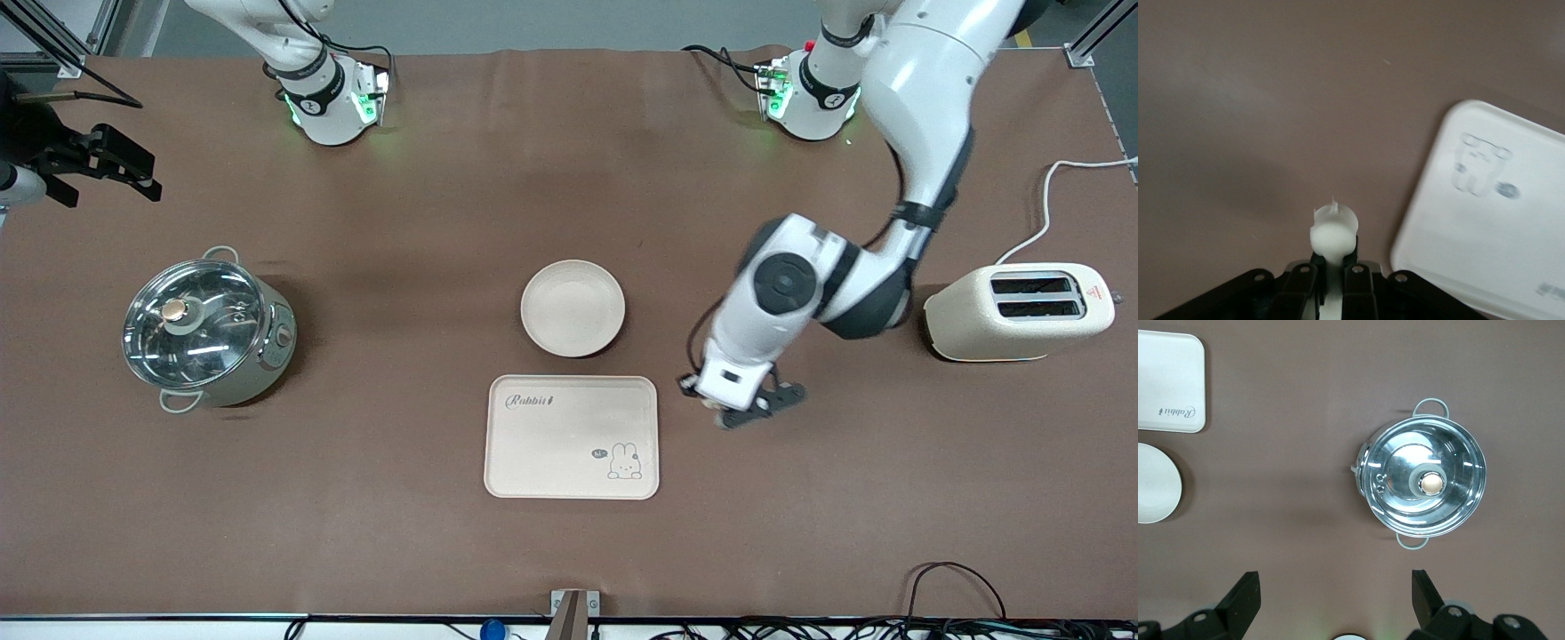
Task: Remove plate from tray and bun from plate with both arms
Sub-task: 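Lift the bun off the plate with the left gripper and carry it aside, then lower the bun onto the table and open the left gripper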
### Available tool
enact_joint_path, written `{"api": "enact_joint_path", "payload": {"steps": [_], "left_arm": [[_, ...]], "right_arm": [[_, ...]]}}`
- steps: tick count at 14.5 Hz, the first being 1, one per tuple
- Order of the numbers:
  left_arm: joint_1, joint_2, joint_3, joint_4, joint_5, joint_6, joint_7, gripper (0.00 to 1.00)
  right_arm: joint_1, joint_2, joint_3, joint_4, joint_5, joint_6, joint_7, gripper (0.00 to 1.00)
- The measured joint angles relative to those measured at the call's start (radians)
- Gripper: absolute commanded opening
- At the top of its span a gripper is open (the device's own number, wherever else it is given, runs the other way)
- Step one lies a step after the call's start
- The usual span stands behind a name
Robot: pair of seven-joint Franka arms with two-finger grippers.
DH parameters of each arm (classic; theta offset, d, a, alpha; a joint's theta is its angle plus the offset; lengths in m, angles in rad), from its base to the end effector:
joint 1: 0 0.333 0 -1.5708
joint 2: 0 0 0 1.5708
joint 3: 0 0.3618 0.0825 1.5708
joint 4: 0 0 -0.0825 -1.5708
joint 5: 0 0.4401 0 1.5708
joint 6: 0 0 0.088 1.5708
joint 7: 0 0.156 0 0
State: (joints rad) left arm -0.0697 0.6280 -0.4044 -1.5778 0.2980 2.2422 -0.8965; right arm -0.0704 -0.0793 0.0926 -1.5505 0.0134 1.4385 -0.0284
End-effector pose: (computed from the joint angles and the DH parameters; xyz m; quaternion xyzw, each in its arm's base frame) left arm 0.7199 -0.3036 0.2604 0.9855 0.1627 0.0401 0.0257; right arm 0.5660 0.0171 0.6671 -0.9995 -0.0259 0.0165 0.0031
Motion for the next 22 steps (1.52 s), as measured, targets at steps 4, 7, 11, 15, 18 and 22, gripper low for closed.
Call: {"api": "enact_joint_path", "payload": {"steps": [4, 7, 11, 15, 18, 22], "left_arm": [[0.101, 0.079, 0.006, -0.003, 0.011, 0.002, 0.114, 0.16], [0.17, 0.131, 0.008, -0.004, 0.029, 0.005, 0.173, 0.23], [0.198, 0.15, 0.01, -0.011, 0.031, 0.005, 0.181, 0.92], [0.202, 0.142, 0.009, -0.005, 0.031, 0.005, 0.181, 1.0], [0.2, 0.088, -0.006, 0.013, 0.031, -0.025, 0.181, 1.0], [0.201, -0.078, -0.071, 0.072, 0.031, -0.211, 0.18, 1.0]], "right_arm": [[0.089, 0.001, -0.123, 0.0, 0.0, -0.002, -0.001, 1.0], [0.1, 0.001, -0.13, 0.0, 0.0, -0.004, -0.001, 1.0], [0.106, 0.001, -0.13, 0.0, 0.0, -0.017, -0.001, 1.0], [0.106, 0.001, -0.132, 0.0, 0.0, -0.029, -0.001, 1.0], [0.106, 0.001, -0.133, 0.0, 0.0, -0.03, -0.001, 1.0], [0.106, 0.001, -0.137, 0.0, 0.0, -0.034, -0.001, 1.0]]}}
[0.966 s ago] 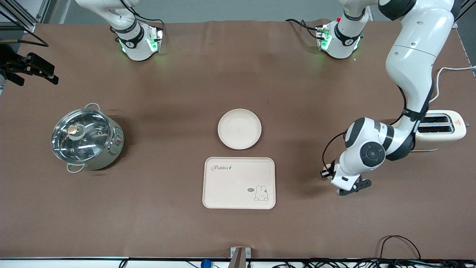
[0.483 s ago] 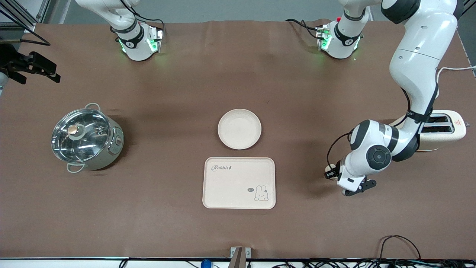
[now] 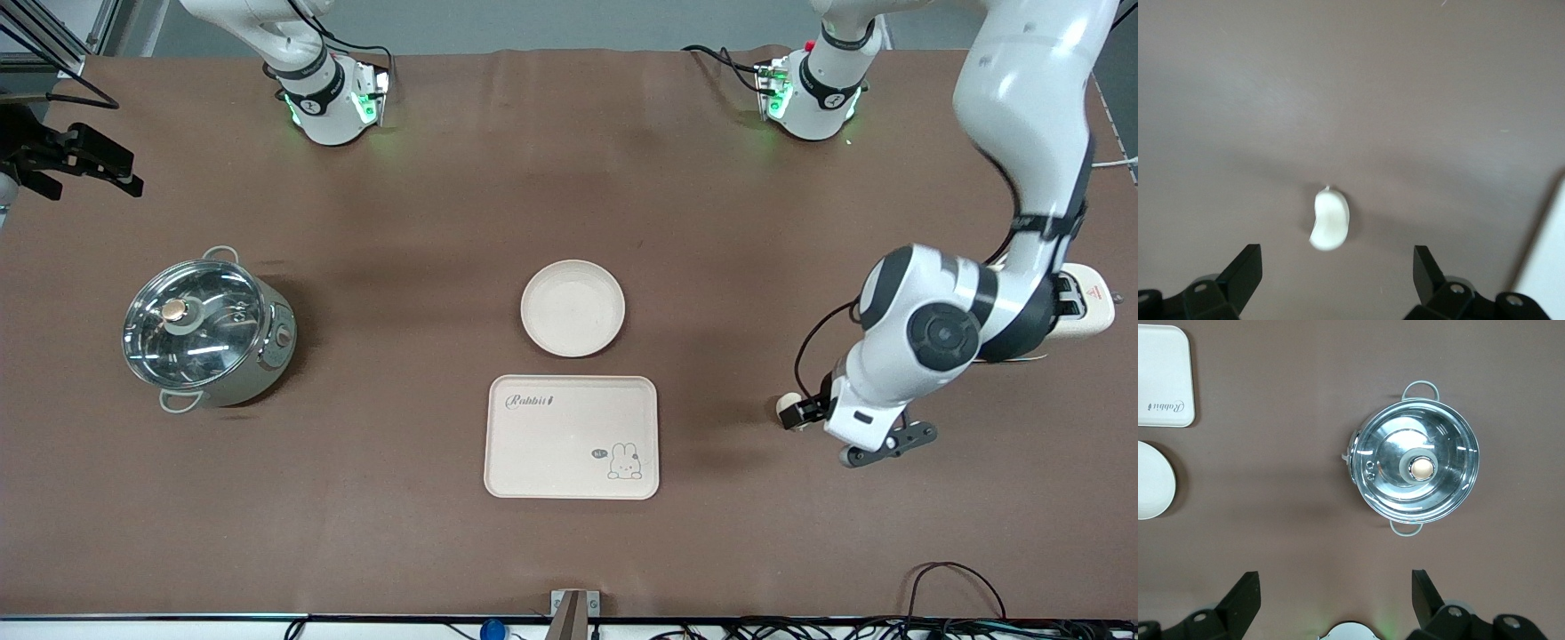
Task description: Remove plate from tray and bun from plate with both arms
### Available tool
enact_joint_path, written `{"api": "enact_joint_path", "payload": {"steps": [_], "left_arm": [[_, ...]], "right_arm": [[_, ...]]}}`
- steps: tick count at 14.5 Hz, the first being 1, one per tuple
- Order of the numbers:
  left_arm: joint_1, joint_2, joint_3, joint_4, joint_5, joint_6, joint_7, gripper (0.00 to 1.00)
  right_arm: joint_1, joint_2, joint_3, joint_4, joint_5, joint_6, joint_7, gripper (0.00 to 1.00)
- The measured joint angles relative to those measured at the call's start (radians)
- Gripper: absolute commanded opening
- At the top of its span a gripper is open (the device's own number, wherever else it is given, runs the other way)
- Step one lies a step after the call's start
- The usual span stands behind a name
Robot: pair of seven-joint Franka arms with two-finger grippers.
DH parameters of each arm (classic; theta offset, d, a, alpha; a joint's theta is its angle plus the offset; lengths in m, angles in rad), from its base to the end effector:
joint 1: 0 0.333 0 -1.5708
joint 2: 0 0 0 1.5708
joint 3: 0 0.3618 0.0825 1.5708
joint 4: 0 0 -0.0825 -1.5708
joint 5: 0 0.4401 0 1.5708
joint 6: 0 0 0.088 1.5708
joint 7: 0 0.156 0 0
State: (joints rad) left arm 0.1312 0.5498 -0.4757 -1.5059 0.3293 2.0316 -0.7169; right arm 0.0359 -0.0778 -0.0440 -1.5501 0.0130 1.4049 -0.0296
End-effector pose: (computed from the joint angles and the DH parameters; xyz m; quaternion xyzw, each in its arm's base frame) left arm 0.7533 -0.1811 0.3440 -0.9884 -0.1476 -0.0324 0.0140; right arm 0.5613 -0.0034 0.6639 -0.9993 -0.0117 0.0336 0.0088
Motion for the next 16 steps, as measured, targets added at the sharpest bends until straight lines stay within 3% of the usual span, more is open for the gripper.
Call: {"api": "enact_joint_path", "payload": {"steps": [4, 10, 11, 14, 16], "left_arm": [[0.0, -0.167, -0.042, 0.091, -0.026, -0.255, 0.026, 1.0], [-0.011, -0.405, -0.031, 0.103, -0.16, -0.447, 0.262, 1.0], [-0.036, -0.434, -0.001, 0.1, -0.184, -0.473, 0.286, 1.0], [-0.167, -0.51, 0.184, 0.068, -0.256, -0.539, 0.393, 1.0], [-0.18, -0.545, 0.247, 0.027, -0.276, -0.543, 0.48, 1.0]], "right_arm": [[0.0, 0.0, 0.0, 0.0, 0.0, -0.001, 0.0, 1.0], [0.001, 0.0, 0.0, 0.001, 0.0, -0.002, 0.0, 1.0], [0.001, 0.0, 0.0, 0.001, 0.0, -0.003, 0.0, 1.0], [0.001, 0.0, 0.0, 0.001, 0.0, -0.006, 0.0, 1.0], [0.001, 0.0, 0.0, 0.001, 0.0, -0.007, 0.0, 1.0]]}}
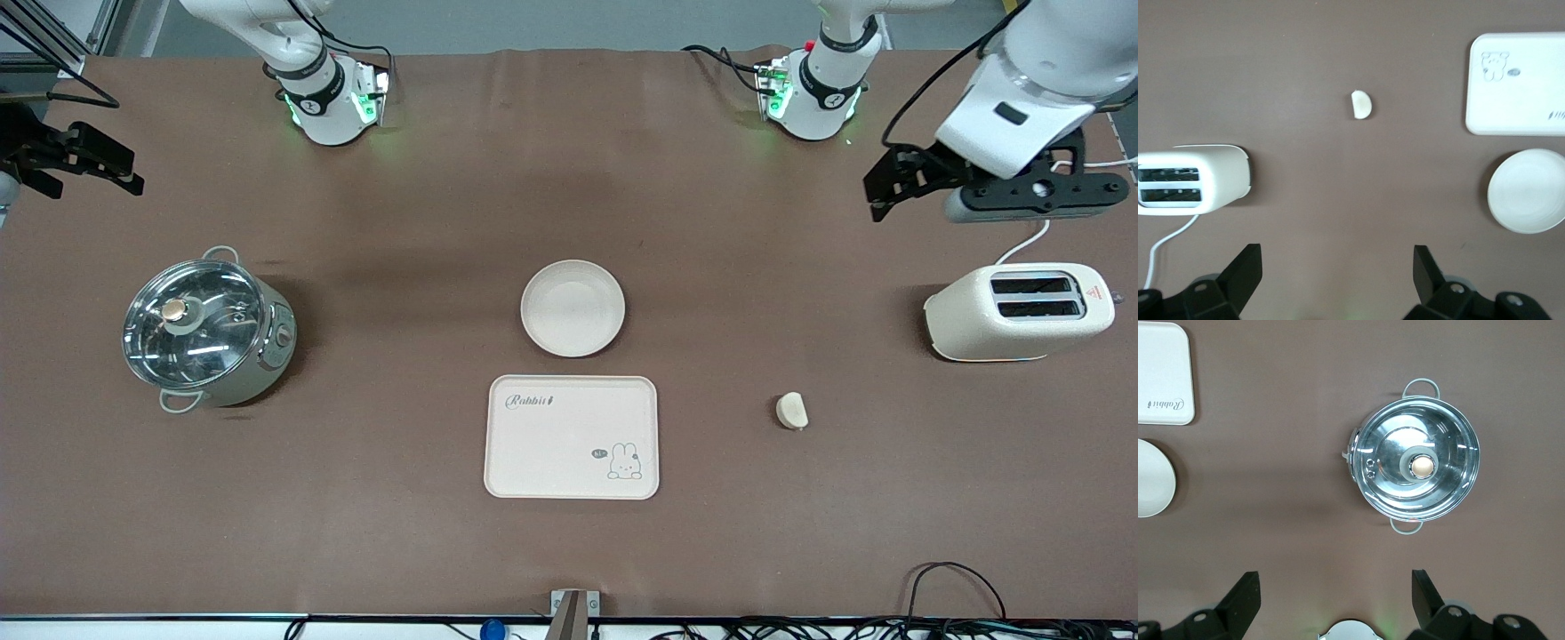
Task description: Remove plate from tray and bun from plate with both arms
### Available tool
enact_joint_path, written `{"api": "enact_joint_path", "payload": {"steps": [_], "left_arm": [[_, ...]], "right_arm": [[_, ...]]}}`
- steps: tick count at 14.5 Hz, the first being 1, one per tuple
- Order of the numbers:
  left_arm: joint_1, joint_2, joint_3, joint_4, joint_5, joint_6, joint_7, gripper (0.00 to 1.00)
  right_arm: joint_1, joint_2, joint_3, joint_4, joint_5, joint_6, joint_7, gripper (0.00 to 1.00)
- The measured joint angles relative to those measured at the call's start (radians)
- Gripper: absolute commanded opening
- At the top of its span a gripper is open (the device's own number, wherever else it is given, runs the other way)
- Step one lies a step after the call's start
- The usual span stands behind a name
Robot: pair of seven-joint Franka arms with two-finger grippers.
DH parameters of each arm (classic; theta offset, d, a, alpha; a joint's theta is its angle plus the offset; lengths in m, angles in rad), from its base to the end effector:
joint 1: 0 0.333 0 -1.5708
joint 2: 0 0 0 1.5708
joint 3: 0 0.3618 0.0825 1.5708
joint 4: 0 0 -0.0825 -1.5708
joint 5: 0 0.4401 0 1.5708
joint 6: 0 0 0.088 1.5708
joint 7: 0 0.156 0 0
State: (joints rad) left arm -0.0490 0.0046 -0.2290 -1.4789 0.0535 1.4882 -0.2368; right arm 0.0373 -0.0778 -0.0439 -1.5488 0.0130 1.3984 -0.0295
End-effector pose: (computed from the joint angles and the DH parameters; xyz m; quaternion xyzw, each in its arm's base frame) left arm 0.5834 -0.1571 0.6597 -0.9995 0.0183 -0.0090 0.0247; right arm 0.5603 -0.0026 0.6641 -0.9992 -0.0125 0.0362 0.0088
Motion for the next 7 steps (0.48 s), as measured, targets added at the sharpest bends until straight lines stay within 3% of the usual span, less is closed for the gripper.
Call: {"api": "enact_joint_path", "payload": {"steps": [7], "left_arm": [[0.059, -0.075, 0.047, -0.095, -0.057, 0.003, 0.117, 1.0]], "right_arm": [[0.0, 0.0, -0.001, 0.0, 0.0, -0.002, 0.0, 1.0]]}}
